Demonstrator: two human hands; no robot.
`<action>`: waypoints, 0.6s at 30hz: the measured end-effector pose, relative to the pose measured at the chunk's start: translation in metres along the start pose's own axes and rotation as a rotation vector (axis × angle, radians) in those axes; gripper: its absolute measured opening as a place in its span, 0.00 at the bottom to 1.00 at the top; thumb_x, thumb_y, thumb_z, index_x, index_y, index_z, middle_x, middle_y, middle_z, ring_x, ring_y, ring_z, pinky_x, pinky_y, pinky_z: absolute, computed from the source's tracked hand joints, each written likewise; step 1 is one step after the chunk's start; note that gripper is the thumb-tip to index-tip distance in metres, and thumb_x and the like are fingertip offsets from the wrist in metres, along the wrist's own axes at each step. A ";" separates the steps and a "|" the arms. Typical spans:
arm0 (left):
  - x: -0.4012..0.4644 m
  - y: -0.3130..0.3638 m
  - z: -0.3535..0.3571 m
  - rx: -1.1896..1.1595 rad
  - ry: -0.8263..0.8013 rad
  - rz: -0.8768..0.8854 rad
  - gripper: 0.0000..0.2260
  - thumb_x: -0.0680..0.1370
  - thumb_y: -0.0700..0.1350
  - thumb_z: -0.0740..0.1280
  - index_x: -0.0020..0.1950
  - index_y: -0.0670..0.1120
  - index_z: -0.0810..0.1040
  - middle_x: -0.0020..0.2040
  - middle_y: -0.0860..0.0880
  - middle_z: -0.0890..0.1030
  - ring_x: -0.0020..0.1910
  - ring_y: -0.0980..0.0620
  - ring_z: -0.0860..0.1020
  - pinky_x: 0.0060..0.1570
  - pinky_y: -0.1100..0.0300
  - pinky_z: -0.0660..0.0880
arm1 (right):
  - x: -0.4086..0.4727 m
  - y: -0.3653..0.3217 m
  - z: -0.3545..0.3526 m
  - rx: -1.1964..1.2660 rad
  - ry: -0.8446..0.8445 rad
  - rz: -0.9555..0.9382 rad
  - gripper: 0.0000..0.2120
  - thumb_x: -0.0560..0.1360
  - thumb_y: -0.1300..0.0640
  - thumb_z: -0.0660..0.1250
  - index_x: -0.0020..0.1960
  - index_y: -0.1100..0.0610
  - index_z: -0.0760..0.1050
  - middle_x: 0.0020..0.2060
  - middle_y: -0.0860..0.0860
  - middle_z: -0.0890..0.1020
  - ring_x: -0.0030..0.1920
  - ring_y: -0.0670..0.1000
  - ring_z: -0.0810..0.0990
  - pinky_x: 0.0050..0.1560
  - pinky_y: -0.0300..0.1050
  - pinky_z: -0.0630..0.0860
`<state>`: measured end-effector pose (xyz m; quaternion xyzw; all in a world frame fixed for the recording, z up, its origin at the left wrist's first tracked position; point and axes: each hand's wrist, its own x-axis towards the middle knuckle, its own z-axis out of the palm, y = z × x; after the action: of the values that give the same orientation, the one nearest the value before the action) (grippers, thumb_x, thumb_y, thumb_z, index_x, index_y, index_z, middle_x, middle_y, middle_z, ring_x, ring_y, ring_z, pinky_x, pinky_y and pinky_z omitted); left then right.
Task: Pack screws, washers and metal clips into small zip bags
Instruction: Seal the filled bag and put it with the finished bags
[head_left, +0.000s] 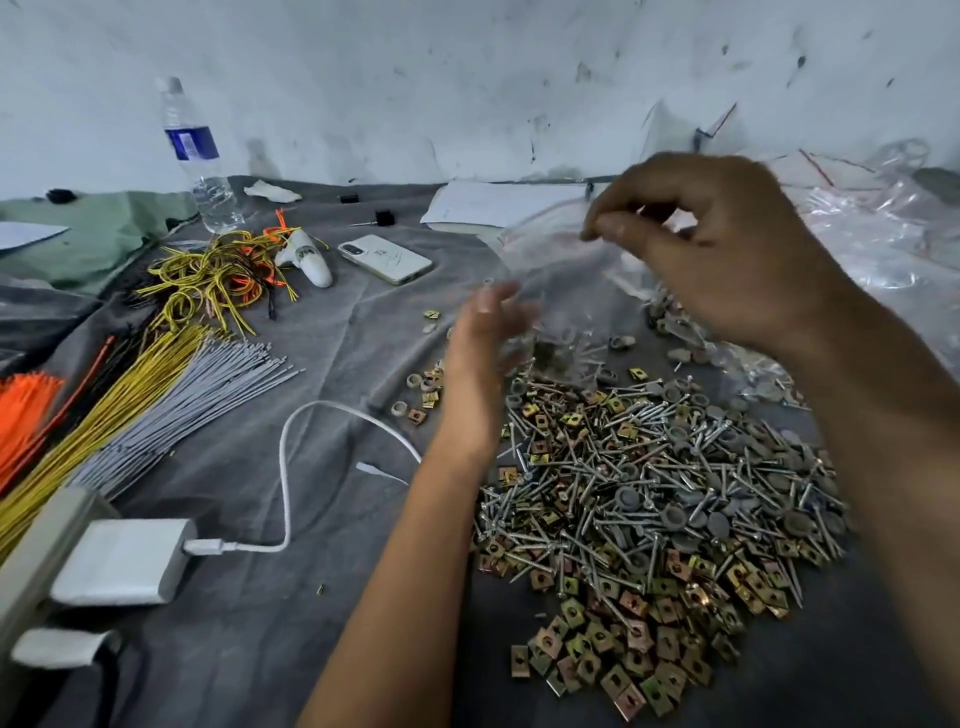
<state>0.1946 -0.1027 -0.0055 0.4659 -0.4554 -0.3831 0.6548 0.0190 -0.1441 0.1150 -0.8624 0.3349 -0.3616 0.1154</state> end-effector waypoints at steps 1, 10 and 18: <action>-0.003 -0.001 0.003 -0.005 -0.083 -0.021 0.28 0.80 0.67 0.55 0.68 0.48 0.76 0.58 0.45 0.85 0.52 0.49 0.83 0.52 0.51 0.79 | -0.002 0.000 -0.001 -0.011 -0.051 0.022 0.05 0.80 0.56 0.69 0.50 0.49 0.84 0.45 0.41 0.84 0.46 0.40 0.81 0.43 0.24 0.70; -0.005 0.005 0.005 -0.176 -0.085 0.084 0.09 0.82 0.47 0.67 0.57 0.45 0.83 0.55 0.44 0.86 0.51 0.44 0.85 0.45 0.50 0.83 | -0.018 0.012 -0.005 0.113 -0.136 0.102 0.06 0.79 0.60 0.70 0.50 0.50 0.85 0.42 0.44 0.85 0.46 0.41 0.82 0.45 0.31 0.75; 0.000 0.012 -0.008 0.194 -0.100 0.326 0.07 0.78 0.44 0.75 0.55 0.48 0.81 0.49 0.47 0.83 0.42 0.41 0.83 0.37 0.40 0.82 | -0.033 0.035 0.003 0.319 -0.072 0.145 0.06 0.80 0.64 0.68 0.51 0.56 0.83 0.43 0.50 0.86 0.45 0.48 0.86 0.46 0.36 0.80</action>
<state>0.2031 -0.0968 0.0048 0.4272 -0.5915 -0.2488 0.6369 -0.0136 -0.1488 0.0795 -0.8190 0.3303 -0.3699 0.2887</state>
